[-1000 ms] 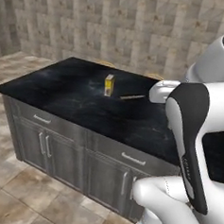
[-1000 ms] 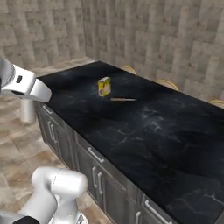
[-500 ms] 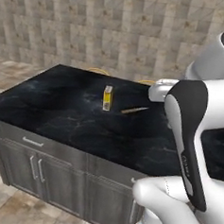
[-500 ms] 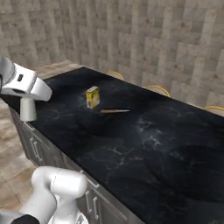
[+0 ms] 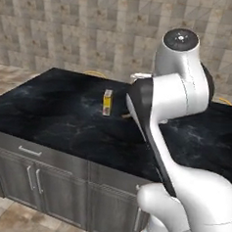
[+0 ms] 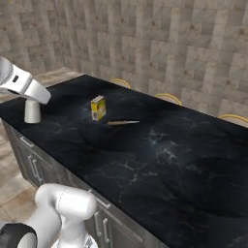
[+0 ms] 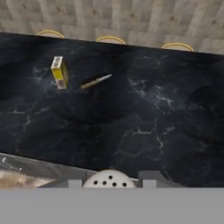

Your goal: Move the shaker and shaker from the cabinet to the dining counter.

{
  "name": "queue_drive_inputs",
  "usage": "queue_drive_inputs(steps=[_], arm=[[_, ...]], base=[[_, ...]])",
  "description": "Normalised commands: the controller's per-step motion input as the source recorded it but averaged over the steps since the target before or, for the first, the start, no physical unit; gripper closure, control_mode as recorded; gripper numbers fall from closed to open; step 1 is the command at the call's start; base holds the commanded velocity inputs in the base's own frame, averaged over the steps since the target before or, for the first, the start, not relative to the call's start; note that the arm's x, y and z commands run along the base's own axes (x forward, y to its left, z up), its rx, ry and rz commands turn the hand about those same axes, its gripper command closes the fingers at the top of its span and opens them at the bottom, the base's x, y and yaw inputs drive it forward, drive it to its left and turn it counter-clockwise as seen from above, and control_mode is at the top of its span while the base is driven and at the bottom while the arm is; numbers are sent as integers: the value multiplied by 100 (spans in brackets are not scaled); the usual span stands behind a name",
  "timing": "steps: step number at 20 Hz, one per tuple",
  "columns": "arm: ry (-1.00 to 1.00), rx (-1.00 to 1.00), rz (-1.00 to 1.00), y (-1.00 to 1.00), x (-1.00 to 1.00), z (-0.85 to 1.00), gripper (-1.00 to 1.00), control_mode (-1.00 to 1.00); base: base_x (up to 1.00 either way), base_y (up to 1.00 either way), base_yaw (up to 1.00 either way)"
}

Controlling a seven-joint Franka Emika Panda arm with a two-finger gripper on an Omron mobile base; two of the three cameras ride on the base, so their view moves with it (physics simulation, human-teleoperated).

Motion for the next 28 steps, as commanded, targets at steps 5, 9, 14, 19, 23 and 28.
queue_drive_inputs(steps=[5,9,14,19,23,28], arm=[[0,-11,-39,89,100,-24,100,-100],[0,-4,-29,45,100,-43,100,-100],[0,0,-17,11,100,-45,100,-100],[0,0,-8,0,100,-46,100,-100],[0,0,-4,0,100,-56,100,-100],[0,0,-1,0,86,-57,100,-100]], base=[[0,0,0],[0,0,0],[0,0,0],[0,0,0],[0,0,0],[0,0,0]])
